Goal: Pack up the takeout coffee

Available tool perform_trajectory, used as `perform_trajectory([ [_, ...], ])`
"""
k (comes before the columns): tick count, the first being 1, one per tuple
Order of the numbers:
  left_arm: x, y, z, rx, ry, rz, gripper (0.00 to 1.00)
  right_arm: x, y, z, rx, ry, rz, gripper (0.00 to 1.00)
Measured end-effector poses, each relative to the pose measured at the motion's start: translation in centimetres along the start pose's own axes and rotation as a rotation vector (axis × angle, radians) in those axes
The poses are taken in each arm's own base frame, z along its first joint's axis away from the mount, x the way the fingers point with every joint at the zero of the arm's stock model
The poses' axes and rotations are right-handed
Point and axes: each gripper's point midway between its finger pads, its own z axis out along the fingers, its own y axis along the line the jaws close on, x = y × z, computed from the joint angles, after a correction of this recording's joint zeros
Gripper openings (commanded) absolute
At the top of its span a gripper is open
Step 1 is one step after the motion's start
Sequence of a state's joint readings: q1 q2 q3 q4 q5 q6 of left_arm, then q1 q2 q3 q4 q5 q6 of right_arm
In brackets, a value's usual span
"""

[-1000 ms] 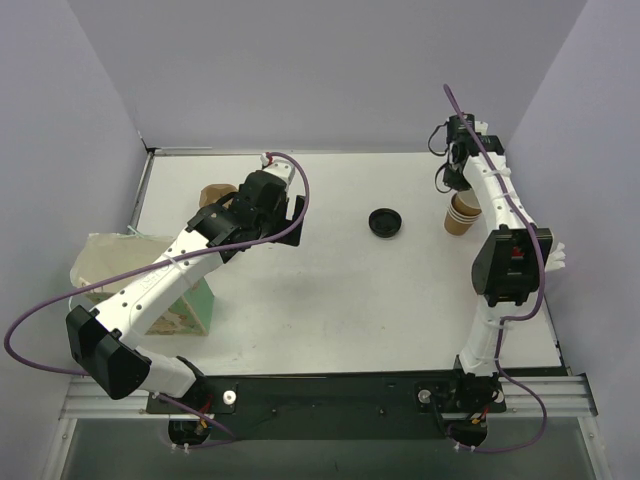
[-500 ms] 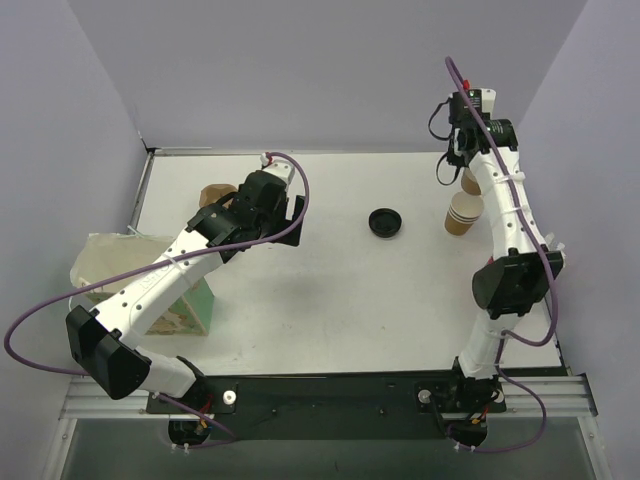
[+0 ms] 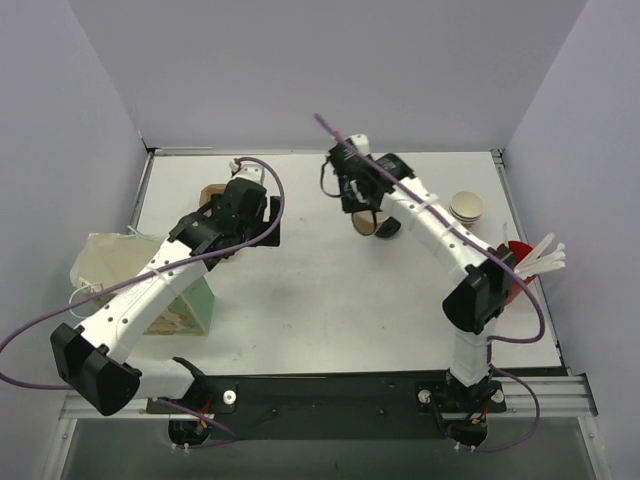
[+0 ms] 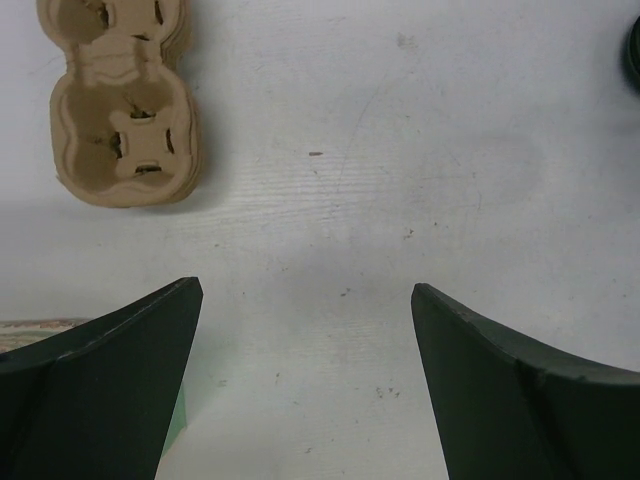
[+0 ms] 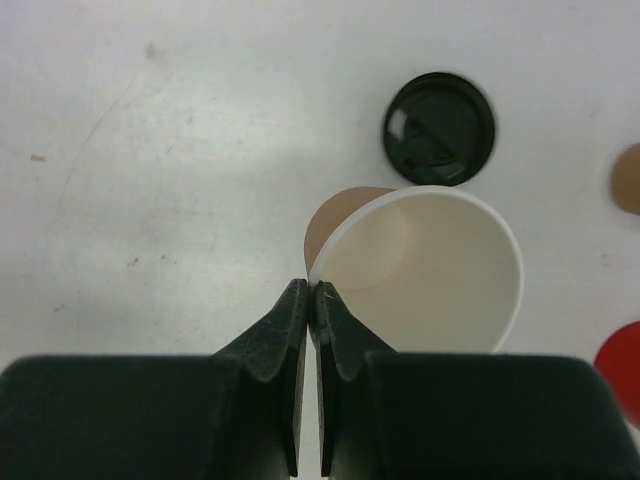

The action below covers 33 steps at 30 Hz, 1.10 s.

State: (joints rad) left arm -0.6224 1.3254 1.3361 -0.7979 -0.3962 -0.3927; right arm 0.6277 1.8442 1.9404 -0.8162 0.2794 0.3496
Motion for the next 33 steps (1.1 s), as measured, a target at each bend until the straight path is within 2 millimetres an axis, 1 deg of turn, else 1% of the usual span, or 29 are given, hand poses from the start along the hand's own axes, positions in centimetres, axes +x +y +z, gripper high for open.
perform_trajectory([
  [3, 0.6, 1.3, -0.6, -0.025, -0.006, -0.032, 0.97, 3.1, 5.3, 2.3, -0.041, 0.068, -0.078, 0.0],
  [5, 0.6, 1.9, -1.0, -0.033, -0.018, -0.05, 0.97, 5.2, 8.0, 3.8, -0.049, 0.108, -0.121, 0.0],
  [7, 0.7, 2.3, -1.4, -0.036, -0.026, -0.066, 0.97, 7.1, 10.0, 5.0, -0.052, 0.142, -0.154, 0.0],
  [9, 0.8, 2.5, -1.7, -0.038, -0.032, -0.074, 0.98, 8.5, 11.1, 5.9, -0.047, 0.162, -0.175, 0.0],
  [11, 0.8, 2.7, -1.8, -0.04, -0.034, -0.079, 0.98, 9.2, 11.5, 6.2, -0.04, 0.165, -0.177, 0.0],
  [16, 0.8, 2.8, -1.8, -0.042, -0.035, -0.082, 0.97, 9.1, 11.3, 7.1, -0.018, 0.137, -0.161, 0.0],
  [22, 0.8, 2.8, -1.9, -0.041, -0.036, -0.082, 0.97, 9.8, 11.1, 8.0, -0.003, 0.132, -0.155, 0.05],
  [28, 0.8, 2.8, -1.9, -0.041, -0.036, -0.082, 0.97, 10.2, 11.2, 8.5, -0.002, 0.124, -0.139, 0.17],
  [32, 0.8, 2.8, -1.9, -0.04, -0.036, -0.082, 0.97, 10.0, 11.2, 8.1, -0.008, 0.114, -0.128, 0.27],
  [33, 0.8, 2.8, -1.9, -0.04, -0.036, -0.082, 0.97, 9.8, 11.1, 7.9, -0.011, 0.109, -0.124, 0.28],
])
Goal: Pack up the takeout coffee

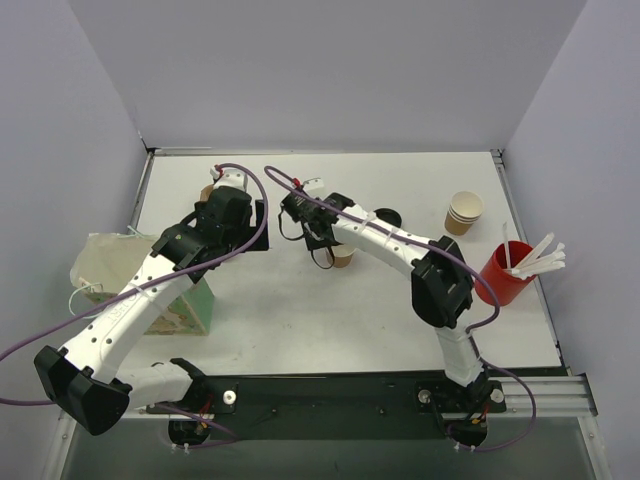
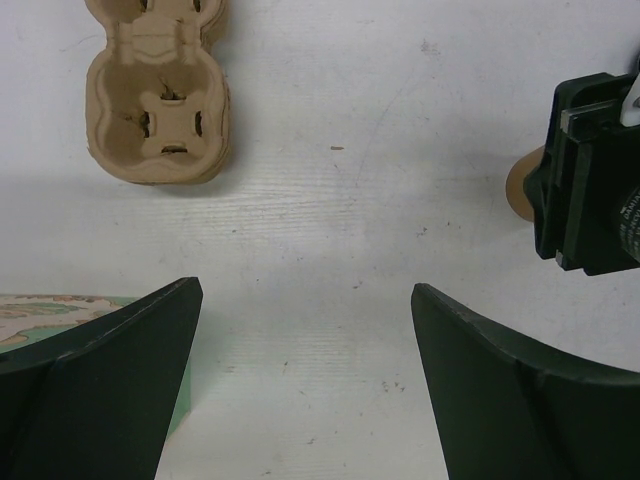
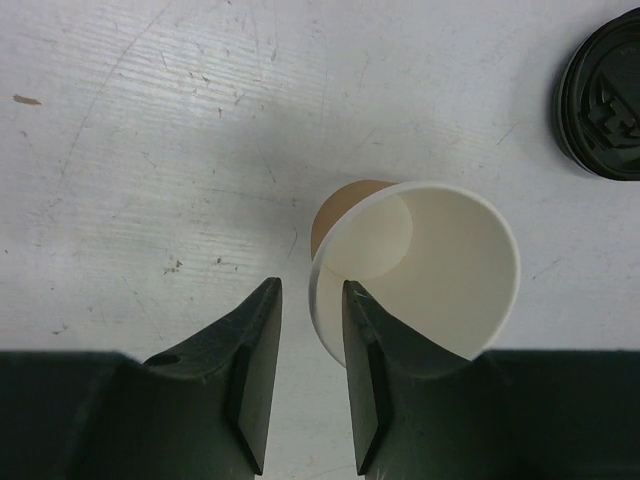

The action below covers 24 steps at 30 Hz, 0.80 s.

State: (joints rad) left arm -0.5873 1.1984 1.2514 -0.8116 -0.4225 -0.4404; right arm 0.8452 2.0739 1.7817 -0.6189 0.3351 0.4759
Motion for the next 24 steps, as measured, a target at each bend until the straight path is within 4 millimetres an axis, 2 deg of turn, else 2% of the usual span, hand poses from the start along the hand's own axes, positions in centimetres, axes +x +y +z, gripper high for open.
perform_trajectory([
  [6, 0.0, 0.0, 0.0, 0.001, 0.0, -0.001, 0.98, -1.4, -0.3, -2.0, -0.028, -0.045, 0.033, 0.3],
  [9, 0.0, 0.0, 0.0, 0.004, 0.0, -0.001, 0.97, -2.5, -0.8, -3.9, -0.046, -0.082, 0.053, 0.3],
  [12, -0.1, 0.1, 0.1, 0.004, 0.0, -0.002, 0.97, -4.0, -2.3, -6.4, -0.059, -0.131, 0.084, 0.29],
  [14, -0.1, 0.1, 0.1, 0.005, -0.001, -0.003, 0.97, -5.4, -4.3, -8.3, -0.065, -0.172, 0.123, 0.25],
  [16, -0.2, 0.1, 0.1, 0.008, 0.0, -0.003, 0.97, -7.0, -7.5, -9.7, -0.052, -0.214, 0.179, 0.22],
  [18, -0.2, -0.1, 0.1, 0.016, 0.001, -0.004, 0.97, -8.1, -10.8, -10.2, -0.022, -0.238, 0.23, 0.19],
  [21, -0.2, -0.5, 0.1, 0.035, 0.002, -0.006, 0.97, -9.0, -15.1, -9.0, 0.03, -0.231, 0.284, 0.16],
  [24, -0.1, -0.8, 0.2, 0.052, 0.007, -0.006, 0.97, -8.7, -16.9, -5.5, 0.052, -0.166, 0.299, 0.19],
])
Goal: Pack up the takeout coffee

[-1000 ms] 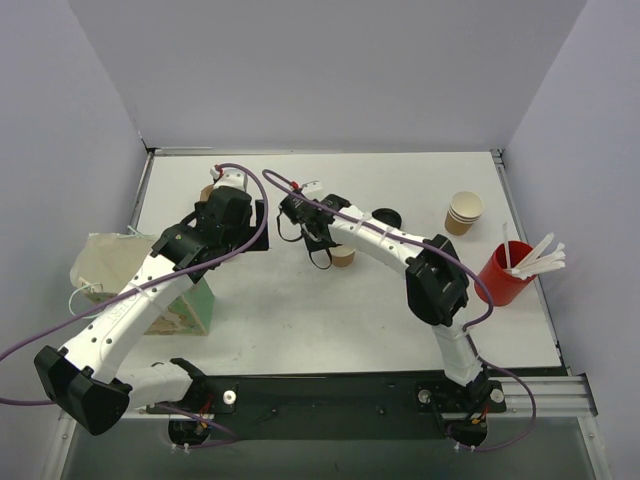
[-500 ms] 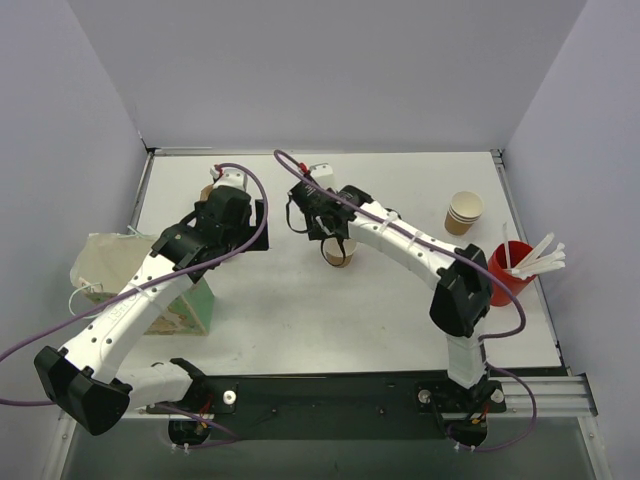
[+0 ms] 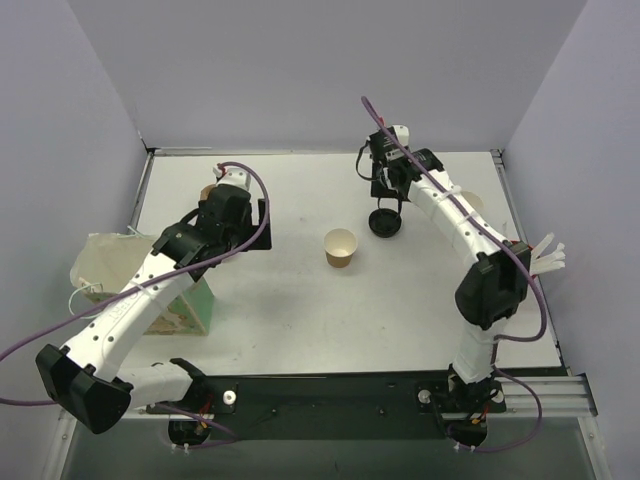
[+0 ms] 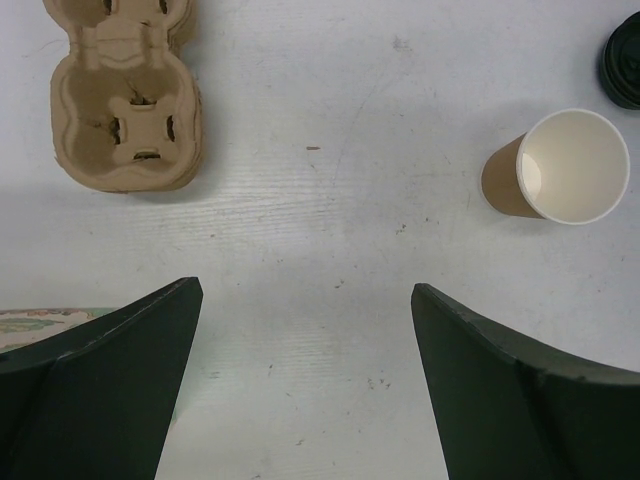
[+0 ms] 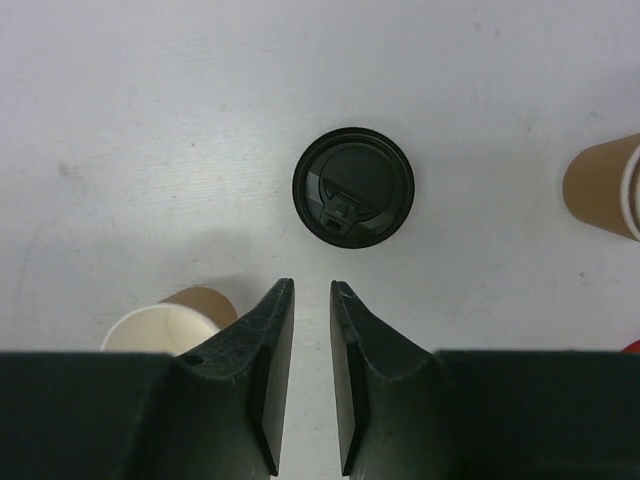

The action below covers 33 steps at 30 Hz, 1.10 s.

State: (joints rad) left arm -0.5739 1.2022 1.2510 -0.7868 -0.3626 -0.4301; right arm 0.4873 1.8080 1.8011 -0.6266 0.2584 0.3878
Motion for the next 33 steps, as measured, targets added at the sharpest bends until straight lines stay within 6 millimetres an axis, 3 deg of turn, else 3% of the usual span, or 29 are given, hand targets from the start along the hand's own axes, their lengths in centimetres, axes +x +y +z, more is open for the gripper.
perform_trajectory([
  [6, 0.4, -0.4, 0.6, 0.012, 0.024, 0.02, 0.97, 4.2, -0.4, 7.2, -0.017, 0.18, -0.057, 0.2],
  [10, 0.6, -0.5, 0.7, 0.016, 0.03, 0.027, 0.97, 6.4, 0.0, 9.7, -0.038, 0.249, -0.1, 0.21],
  [22, 0.6, -0.5, 0.7, 0.017, 0.032, 0.031, 0.97, 8.8, 0.7, 12.6, -0.051, 0.315, -0.155, 0.21],
  [33, 0.8, -0.5, 1.0, 0.013, 0.041, 0.034, 0.97, 9.4, 0.9, 14.0, -0.05, 0.329, -0.172, 0.2],
])
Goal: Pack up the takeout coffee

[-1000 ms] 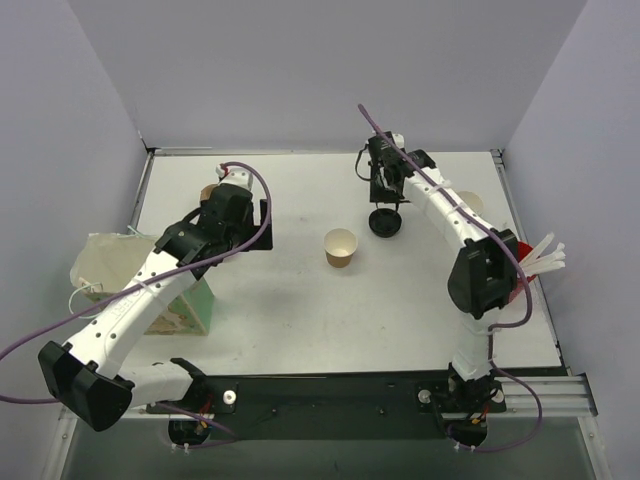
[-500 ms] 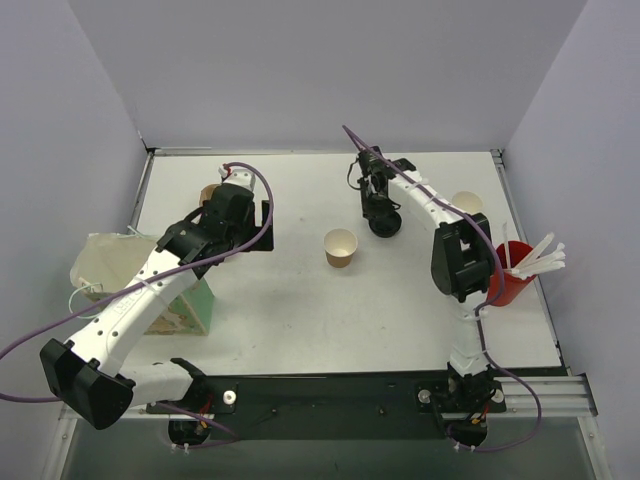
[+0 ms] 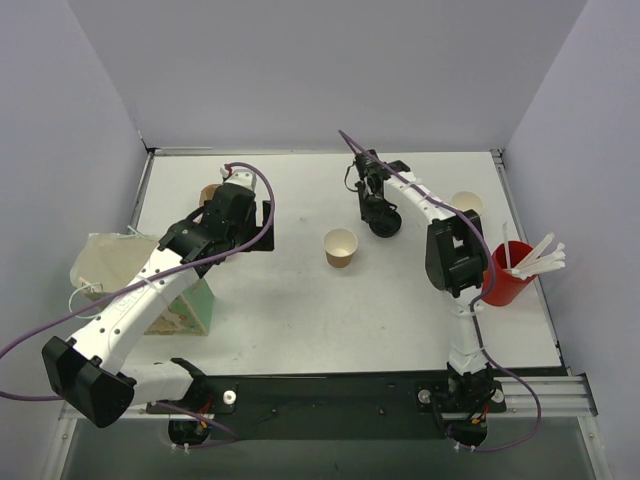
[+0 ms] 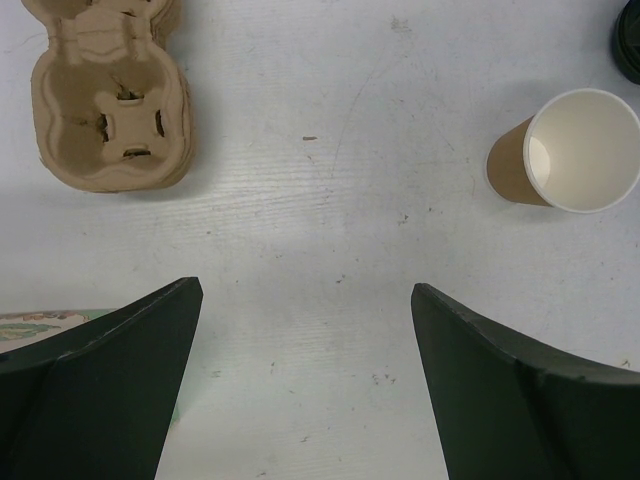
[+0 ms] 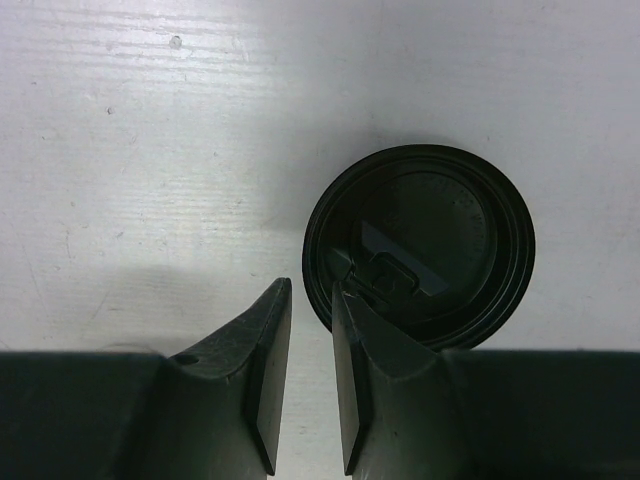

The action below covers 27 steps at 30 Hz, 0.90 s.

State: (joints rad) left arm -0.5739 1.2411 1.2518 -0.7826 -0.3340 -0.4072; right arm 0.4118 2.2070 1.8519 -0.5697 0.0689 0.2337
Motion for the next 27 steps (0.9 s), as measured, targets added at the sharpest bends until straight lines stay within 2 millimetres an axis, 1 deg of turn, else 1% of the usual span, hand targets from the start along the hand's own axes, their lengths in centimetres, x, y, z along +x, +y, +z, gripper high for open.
perform_trajectory([
  [5, 0.05, -0.01, 0.09, -0.001, 0.003, 0.001, 0.97, 0.32, 0.12, 0.64, -0.001, 0.015, -0.003, 0.19],
  [12, -0.02, -0.03, 0.07, -0.001, 0.001, 0.001, 0.97, 0.28, 0.11, 0.65, 0.0, 0.015, -0.003, 0.15],
  [19, -0.14, -0.06, 0.02, 0.0, -0.001, -0.001, 0.97, 0.05, -0.05, 0.71, 0.001, 0.015, 0.001, 0.16],
  [25, -0.14, -0.06, 0.02, 0.0, -0.001, -0.001, 0.98, 0.31, -0.16, 0.84, 0.004, 0.026, 0.0, 0.13],
  [27, -0.14, -0.06, 0.02, 0.0, -0.001, -0.001, 0.97, 0.31, -0.16, 0.84, 0.004, 0.026, 0.0, 0.1],
])
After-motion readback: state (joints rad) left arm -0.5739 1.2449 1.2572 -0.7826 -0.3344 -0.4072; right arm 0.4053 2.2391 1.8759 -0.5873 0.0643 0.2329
